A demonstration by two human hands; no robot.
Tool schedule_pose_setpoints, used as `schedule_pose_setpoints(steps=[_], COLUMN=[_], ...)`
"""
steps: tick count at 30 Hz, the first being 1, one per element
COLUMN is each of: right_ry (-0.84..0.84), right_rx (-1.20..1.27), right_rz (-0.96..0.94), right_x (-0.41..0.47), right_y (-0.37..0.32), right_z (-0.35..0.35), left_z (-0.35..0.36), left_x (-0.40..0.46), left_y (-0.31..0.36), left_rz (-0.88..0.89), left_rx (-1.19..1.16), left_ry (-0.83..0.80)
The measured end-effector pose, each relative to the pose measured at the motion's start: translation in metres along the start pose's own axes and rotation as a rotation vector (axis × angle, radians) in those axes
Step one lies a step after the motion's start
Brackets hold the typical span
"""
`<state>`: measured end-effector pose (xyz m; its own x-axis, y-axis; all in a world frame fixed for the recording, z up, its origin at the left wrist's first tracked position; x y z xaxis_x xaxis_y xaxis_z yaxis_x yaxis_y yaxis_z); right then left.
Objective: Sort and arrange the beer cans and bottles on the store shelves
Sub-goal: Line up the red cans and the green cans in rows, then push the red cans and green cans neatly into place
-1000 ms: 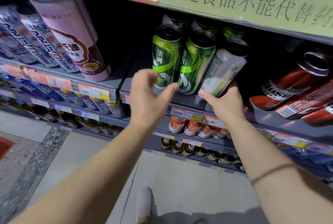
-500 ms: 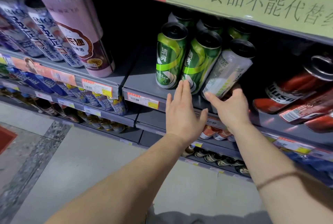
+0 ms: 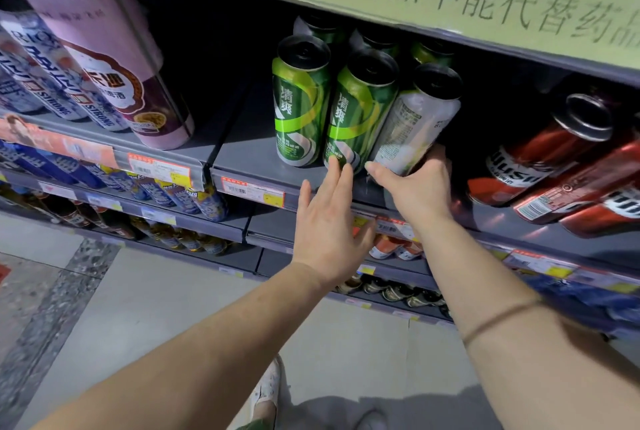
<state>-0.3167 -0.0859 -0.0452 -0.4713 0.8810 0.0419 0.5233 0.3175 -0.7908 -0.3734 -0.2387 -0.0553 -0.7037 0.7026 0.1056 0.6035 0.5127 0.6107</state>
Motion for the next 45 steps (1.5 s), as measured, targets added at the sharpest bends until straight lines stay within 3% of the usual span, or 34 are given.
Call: schedule_pose_setpoints(steps=[4,8,15,21,27,33,39,45], right_ry=[-0.053,-0.19,-0.061,-0.187,-0.039,-0.122,-0.042,-0.155], right_rx=[0.08,0.229,0.121,0.339,0.111,0.166,0.099,0.206], right_rz=[-0.053,0.031,-0.001,0.059,-0.003,-0.005,-0.028,0.05], right_x=[-0.003,-0.006,0.001,-0.003,-0.001,-0.009,-0.005,-0.009], right_y=[0.004,0.013,0.001,0.021,0.001,0.012,0.003,0.013], right_z=[-0.006,-0.007,0.002,-0.004,0.001,-0.006,-0.003,-0.007], left_z=[0.0,-0.001,0.0,-0.002,-0.003,-0.005,-0.008,-0.013], left_x=[0.0,-0.001,-0.001,-0.001,-0.002,-0.001,-0.001,0.002], left_y=[-0.003,-0.004,-0.003,-0.002,-0.001,-0.002,0.001,-0.001], left_rz=[0.02,0.032,0.02,0.013,0.006,-0.011,-0.072,-0.102], left_rx=[0.001,-0.026,-0.052,-0.079,-0.066,-0.072,-0.07,-0.178], left_ry=[-0.005,-0.001,0.02,0.035,0.02,-0.011,-0.045,0.008])
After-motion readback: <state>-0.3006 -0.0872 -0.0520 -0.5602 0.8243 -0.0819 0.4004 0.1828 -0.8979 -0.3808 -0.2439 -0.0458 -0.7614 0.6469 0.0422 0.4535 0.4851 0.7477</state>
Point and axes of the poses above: each hand's wrist, its own x-axis towards the middle knuckle, its own z-axis out of the palm, y = z × x, the point moved 4 cm from there along x, towards the middle knuckle, and after that the axes turned 6 degrees about -z, right-handed, at the moved point
